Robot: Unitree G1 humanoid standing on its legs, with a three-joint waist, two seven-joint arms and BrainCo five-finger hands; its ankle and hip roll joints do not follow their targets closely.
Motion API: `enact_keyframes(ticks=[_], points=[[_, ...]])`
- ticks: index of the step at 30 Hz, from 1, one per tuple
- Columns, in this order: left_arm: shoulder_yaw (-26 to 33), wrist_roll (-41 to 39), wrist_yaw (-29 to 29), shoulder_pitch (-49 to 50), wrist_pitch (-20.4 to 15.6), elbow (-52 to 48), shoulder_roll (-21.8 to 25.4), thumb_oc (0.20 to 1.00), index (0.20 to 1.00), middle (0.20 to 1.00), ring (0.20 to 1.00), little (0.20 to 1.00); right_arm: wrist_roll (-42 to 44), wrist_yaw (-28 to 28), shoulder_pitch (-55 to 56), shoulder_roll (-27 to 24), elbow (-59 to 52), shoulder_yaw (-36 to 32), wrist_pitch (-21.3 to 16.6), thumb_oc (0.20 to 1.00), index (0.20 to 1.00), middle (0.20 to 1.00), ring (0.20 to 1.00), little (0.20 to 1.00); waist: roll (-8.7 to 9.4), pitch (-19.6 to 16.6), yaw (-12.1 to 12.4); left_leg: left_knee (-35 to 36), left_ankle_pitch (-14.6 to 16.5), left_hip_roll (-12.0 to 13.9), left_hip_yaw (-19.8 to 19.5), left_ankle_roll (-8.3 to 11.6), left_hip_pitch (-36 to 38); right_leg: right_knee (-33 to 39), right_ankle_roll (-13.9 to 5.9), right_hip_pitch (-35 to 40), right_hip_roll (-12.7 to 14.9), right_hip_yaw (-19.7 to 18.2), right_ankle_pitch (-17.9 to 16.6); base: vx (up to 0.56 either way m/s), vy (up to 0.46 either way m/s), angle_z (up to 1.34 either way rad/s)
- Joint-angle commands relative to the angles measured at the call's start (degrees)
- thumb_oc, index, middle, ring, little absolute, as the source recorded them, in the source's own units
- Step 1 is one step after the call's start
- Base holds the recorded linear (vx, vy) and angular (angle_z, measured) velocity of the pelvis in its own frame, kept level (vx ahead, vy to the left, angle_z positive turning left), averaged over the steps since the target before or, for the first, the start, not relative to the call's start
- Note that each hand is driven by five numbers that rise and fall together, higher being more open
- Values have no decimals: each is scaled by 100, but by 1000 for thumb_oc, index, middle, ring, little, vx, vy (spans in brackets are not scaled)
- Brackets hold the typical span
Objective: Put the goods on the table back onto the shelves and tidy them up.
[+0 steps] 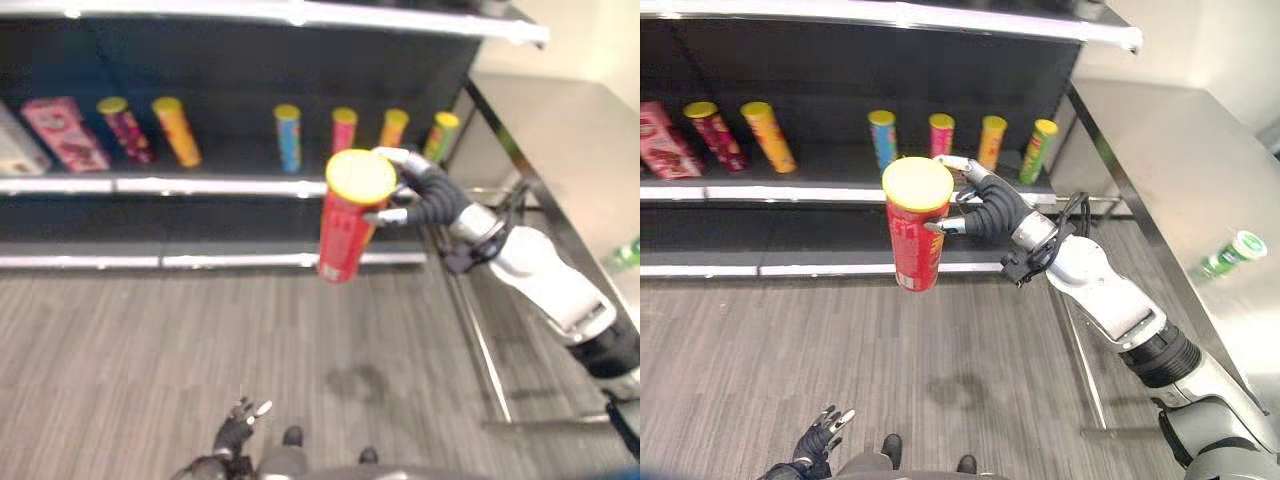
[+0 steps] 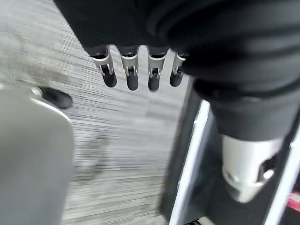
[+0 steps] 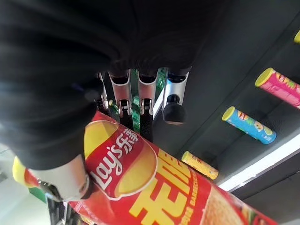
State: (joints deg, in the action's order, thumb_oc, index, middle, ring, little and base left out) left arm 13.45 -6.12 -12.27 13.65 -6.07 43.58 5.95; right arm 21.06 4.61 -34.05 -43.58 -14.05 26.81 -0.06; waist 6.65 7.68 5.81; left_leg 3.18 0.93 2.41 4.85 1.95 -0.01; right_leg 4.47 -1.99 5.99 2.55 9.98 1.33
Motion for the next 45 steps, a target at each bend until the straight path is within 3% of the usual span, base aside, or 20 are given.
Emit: enact_keyframes(ticks=[1, 4, 7, 9, 10, 11, 15, 18, 19, 20, 23, 24, 28, 31, 32, 36, 38, 39, 42, 45], points=[[-34, -86, -191, 55, -82, -267, 178, 1000, 1000, 1000, 1000, 1000, -35, -7, 69, 403, -402, -535, -183, 200, 200, 200, 200, 200, 146, -177, -70, 182, -128, 583, 200, -161, 240, 53, -32, -151, 33, -193, -555, 62, 23, 53], [-103, -61, -196, 18, -74, -295, 310, 1000, 1000, 1000, 1000, 1000, -32, -30, -42, 511, -324, -445, -185, 200, 200, 200, 200, 200, 293, -193, 28, 182, -447, 1420, -108, -164, -194, 53, -141, -57, 385, -331, -603, 125, 191, 23], [-360, 15, -249, -14, -44, -222, 261, 1000, 1000, 1000, 1000, 1000, -66, -108, 178, 461, -447, -694, -196, 200, 200, 200, 200, 200, 37, -296, -210, 182, -649, 1851, 60, 35, -249, 53, -110, 221, 796, -265, -764, 270, 496, -2], [-395, 15, -268, -40, -27, -226, 228, 1000, 1000, 1000, 1000, 1000, -75, -76, 234, 550, -489, -787, -179, 200, 200, 200, 200, 200, -114, -345, -234, 182, -718, 1759, 51, 159, -48, 53, -35, 309, 946, -253, -820, 232, 494, 21], [-491, 1, -241, -134, -39, -85, 201, 1000, 1000, 1000, 1000, 1000, -209, -26, 302, 651, -542, -870, -108, 200, 200, 200, 200, 200, -312, -468, -324, 182, -595, 1487, 99, 283, 101, 45, 80, 343, 1377, -168, -936, 182, 438, 4], [-492, 1, -241, -134, -41, -83, 204, 1000, 1000, 1000, 1000, 1000, -209, -26, 306, 652, -544, -873, -108, 200, 200, 200, 200, 200, -299, -470, -331, 182, -595, 1469, 93, 277, 99, 46, 74, 349, 1393, -159, -933, 284, 781, -12], [-580, -115, -257, 36, -55, -175, 358, 1000, 1000, 1000, 1000, 1000, -182, -7, 168, 668, -453, -759, -51, 200, 200, 200, 200, 200, -685, -235, -317, 182, -273, 758, -29, 94, 248, -852, 236, -171, 1697, -475, -886, 148, 572, -26], [-496, -123, -227, 120, -67, -117, 426, 1000, 1000, 1000, 1000, 1000, -119, 39, 89, 673, -374, -650, -58, 200, 200, 200, 200, 200, -701, -120, -293, 182, -200, 602, 10, 91, 350, -1036, 190, -256, 1640, -426, -863, 91, 281, -27], [-502, -106, -195, 96, -83, -124, 468, 1000, 1000, 1000, 1000, 1000, -108, 31, 138, 568, -374, -653, -85, 200, 200, 200, 200, 200, -678, -33, -398, 182, -121, 417, -77, 31, 400, -1182, 48, -558, 1077, -690, -868, 221, 383, -21], [-478, -111, -171, 91, -90, -89, 411, 1000, 1000, 1000, 1000, 1000, -53, 33, 136, 559, -357, -668, -84, 200, 200, 200, 200, 200, -653, 30, -422, 182, -50, 265, -87, 23, 442, -923, 21, -657, 763, -572, -781, 167, 265, -28], [-468, -112, -164, 121, -83, -104, 393, 1000, 1000, 1000, 1000, 1000, -61, 29, 159, 554, -372, -670, -87, 200, 200, 200, 200, 200, -626, 15, -455, 182, 6, 212, -108, 2, 496, -620, 4, -723, 548, -537, -790, 170, 89, 9], [-450, -117, -160, 132, -74, -144, 368, 1000, 1000, 1000, 1000, 1000, -45, 36, 247, 534, -459, -686, -98, 200, 200, 200, 200, 200, -580, 43, -559, 182, 67, 81, -247, -74, 549, -256, -32, -1088, 160, -724, -816, 243, 84, 19], [-633, -157, -145, 77, -31, -294, 346, 1000, 1000, 1000, 1000, 1000, -59, 9, 308, 339, -516, -639, -101, 200, 200, 200, 200, 200, -568, 106, -779, 182, 143, -26, -383, -164, 791, 53, 9, -1737, -198, -686, -755, 281, 56, 28], [-686, -138, -155, 0, 1, -197, 323, 1000, 1000, 1000, 1000, 1000, -66, 21, 567, 348, -641, -788, -84, 200, 200, 200, 200, 200, -537, 62, -861, 182, 82, -17, -407, -148, 972, 53, 69, -1548, -211, -590, -688, 280, -53, 87], [-621, -148, -145, 25, 20, -300, 193, 1000, 1000, 1000, 1000, 1000, -134, 65, 659, 424, -622, -941, -103, 200, 200, 200, 200, 200, -504, -36, -845, 89, -518, 97, -158, -37, 1320, 53, -38, -1285, -229, -426, -927, 346, -96, 66], [-556, -174, -233, 91, -2, -332, 8, 1000, 1000, 1000, 1000, 1000, -153, 173, 665, 465, -580, -791, -39, 200, 200, 200, 200, 200, -175, 158, -626, -1847, -388, 114, -23, 172, 690, 53, -43, -531, 130, -282, -1007, 309, -146, 35], [-518, -195, -253, 100, 1, -364, -7, 1000, 1000, 1000, 1000, 1000, -144, 176, 673, 485, -610, -769, -34, 200, 200, 200, 200, 200, -145, 213, -558, -2050, -316, 181, -7, 148, 563, 53, -36, -434, 154, -300, -969, 142, -49, 12], [-493, -250, -284, 130, 16, -418, -20, 1000, 1000, 1000, 1000, 1000, -176, 208, 703, 470, -644, -743, -5, 200, 200, 200, 200, 200, -140, 255, -463, -1722, -224, 448, 42, 85, 366, 53, -49, -289, 172, -380, -874, 199, 19, -7], [-467, -287, -376, 233, 13, -418, -46, 1000, 1000, 1000, 1000, 1000, -208, 209, 769, 543, -672, -767, 40, 200, 200, 200, 200, 200, -169, 160, -356, -544, -209, 726, -76, -3, 298, 53, -62, -200, 180, -475, -789, 275, 69, -5], [-436, -335, -443, 325, 18, -451, -57, 1000, 1000, 1000, 1000, 1000, -295, 206, 636, 570, -638, -675, 42, 200, 200, 200, 200, 200, -193, 91, -194, 182, -476, 998, -276, -50, -155, 53, -29, 0, 229, -589, -725, 258, 107, -3]])
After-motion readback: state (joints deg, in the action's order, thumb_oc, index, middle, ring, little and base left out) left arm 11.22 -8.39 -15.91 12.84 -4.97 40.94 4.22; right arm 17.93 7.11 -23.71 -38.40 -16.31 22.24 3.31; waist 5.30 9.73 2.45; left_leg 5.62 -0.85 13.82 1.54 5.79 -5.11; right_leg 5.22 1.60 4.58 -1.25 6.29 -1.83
